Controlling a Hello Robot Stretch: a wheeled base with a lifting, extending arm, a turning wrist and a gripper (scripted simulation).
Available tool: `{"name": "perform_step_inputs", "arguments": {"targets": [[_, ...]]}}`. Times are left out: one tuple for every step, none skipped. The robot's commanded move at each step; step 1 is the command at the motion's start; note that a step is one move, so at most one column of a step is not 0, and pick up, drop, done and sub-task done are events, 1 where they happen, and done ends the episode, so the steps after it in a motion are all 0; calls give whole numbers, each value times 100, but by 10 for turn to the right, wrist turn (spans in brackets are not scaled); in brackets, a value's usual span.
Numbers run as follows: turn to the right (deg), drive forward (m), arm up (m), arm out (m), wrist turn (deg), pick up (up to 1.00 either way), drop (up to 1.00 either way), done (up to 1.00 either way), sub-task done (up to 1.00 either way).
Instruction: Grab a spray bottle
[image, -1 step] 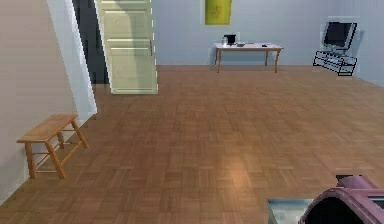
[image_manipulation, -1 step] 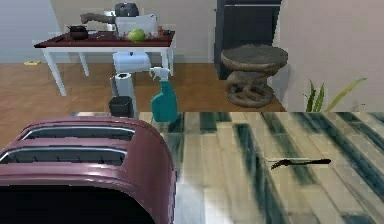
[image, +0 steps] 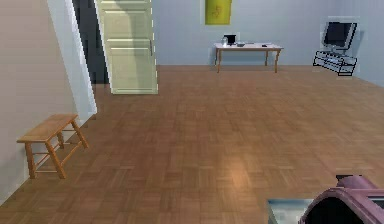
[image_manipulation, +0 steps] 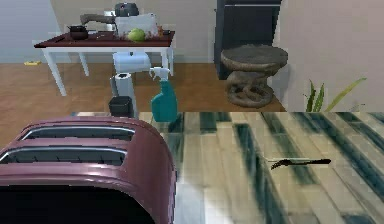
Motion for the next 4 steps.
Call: {"name": "perform_step_inputs", "arguments": {"targets": [[0,0,38,0,0,0,0,0,0],[0,0,0,42,0,0,0,0,0],[0,0,0,0,450,0,0,0,0],[0,0,0,0,450,0,0,0,0]]}}
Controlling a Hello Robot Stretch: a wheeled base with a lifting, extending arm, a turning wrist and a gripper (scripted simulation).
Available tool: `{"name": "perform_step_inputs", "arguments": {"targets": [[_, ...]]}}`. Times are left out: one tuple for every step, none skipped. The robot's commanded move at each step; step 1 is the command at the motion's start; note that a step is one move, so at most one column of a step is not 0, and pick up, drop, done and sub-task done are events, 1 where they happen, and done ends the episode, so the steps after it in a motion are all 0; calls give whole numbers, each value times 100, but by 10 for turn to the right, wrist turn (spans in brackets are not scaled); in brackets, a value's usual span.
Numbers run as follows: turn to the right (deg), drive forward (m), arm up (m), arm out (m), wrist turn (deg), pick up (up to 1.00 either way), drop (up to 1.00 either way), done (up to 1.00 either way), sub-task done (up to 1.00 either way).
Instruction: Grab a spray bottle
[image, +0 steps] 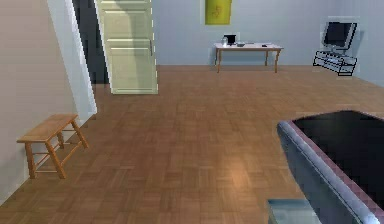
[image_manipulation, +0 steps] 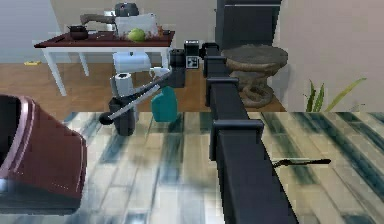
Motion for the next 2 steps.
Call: {"name": "perform_step_inputs", "arguments": {"targets": [[0,0,0,0,450,0,0,0,0],[0,0,0,0,360,0,0,0,0]]}}
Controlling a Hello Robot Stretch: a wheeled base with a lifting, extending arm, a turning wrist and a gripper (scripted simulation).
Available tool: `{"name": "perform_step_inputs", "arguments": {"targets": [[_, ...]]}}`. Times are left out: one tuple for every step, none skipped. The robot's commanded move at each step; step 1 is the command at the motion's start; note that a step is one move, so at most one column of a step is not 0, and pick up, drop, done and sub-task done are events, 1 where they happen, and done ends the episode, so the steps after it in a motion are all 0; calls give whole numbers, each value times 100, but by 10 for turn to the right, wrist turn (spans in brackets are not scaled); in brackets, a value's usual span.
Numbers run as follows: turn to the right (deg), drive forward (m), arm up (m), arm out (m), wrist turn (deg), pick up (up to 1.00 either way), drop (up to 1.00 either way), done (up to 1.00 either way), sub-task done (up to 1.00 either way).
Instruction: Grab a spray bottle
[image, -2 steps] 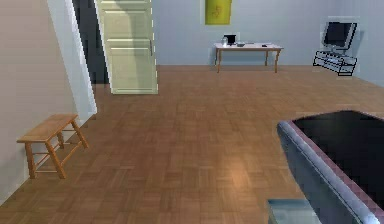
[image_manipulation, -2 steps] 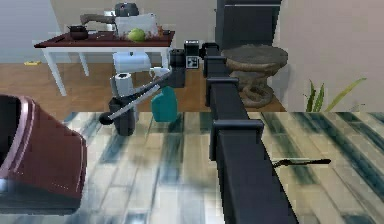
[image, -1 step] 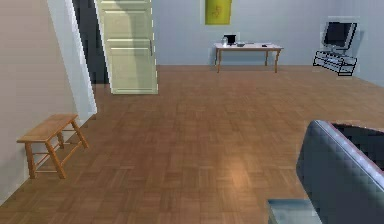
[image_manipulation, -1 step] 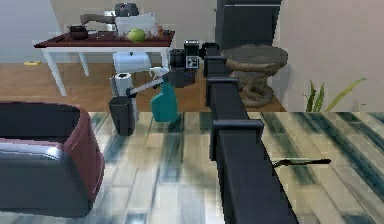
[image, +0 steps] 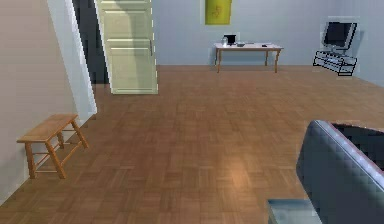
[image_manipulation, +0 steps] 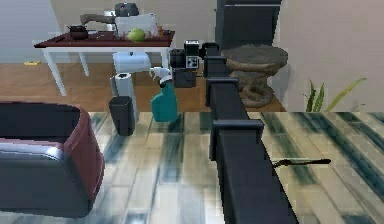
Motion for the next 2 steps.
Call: {"name": "perform_step_inputs", "arguments": {"targets": [[0,0,0,0,0,100,0,0,0],[0,0,0,0,0,0,0,100,0]]}}
